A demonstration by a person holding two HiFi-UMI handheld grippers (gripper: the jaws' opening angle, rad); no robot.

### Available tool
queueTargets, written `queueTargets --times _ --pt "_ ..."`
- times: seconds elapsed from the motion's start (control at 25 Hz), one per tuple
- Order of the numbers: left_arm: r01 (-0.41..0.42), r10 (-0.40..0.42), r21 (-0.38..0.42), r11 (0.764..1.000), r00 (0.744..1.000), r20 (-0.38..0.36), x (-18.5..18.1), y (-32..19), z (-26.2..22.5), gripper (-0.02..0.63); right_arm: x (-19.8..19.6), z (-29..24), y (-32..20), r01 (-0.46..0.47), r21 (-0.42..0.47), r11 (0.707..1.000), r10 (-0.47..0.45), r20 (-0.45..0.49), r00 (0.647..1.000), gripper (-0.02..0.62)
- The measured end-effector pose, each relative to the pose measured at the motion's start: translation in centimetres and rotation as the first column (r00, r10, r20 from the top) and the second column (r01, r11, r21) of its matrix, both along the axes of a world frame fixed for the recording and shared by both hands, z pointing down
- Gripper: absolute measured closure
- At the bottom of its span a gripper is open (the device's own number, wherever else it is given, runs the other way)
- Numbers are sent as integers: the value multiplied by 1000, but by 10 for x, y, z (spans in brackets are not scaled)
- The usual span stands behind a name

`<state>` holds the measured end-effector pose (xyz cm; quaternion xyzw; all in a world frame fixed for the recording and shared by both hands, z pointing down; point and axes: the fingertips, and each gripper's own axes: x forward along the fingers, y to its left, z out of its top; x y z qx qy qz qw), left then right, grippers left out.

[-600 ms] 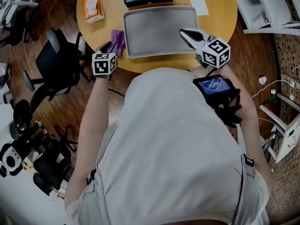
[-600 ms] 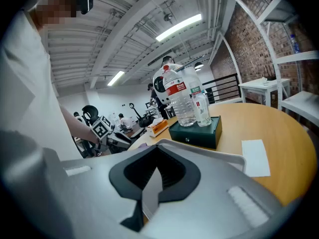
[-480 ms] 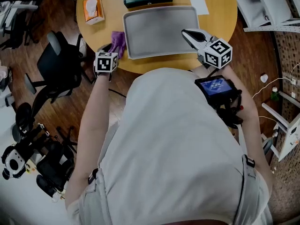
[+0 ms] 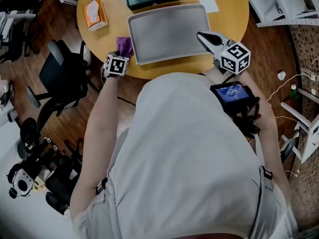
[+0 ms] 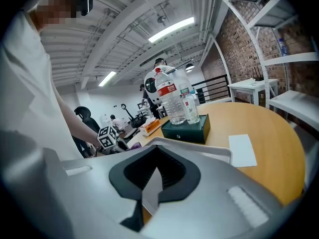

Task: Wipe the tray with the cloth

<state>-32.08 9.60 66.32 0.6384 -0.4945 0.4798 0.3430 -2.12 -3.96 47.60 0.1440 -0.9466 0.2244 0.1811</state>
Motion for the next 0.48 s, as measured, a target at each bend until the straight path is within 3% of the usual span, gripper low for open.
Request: queueTargets --times 0.08,0.2,0.32,0.4,0.48 --pt "-33 32 17 999 999 19 2 -3 -2 540 -1 1 -1 4 -3 1000 -4 3 1000 594" --pt "-4 2 58 998 999 33 -2 -3 -19 543 -5 1 0 17 -5 1000 -17 15 1000 594" --pt "16 -20 162 987 999 26 3 -12 -54 543 -8 -1 2 25 -3 1000 -25 28 999 594" --pt "-17 15 245 969 1000 12 21 -24 -82 545 -8 1 3 26 -6 1000 -26 32 999 594" --pt "-105 106 297 949 994 13 48 -36 -101 545 -9 3 4 30 -9 1000 -30 35 999 594"
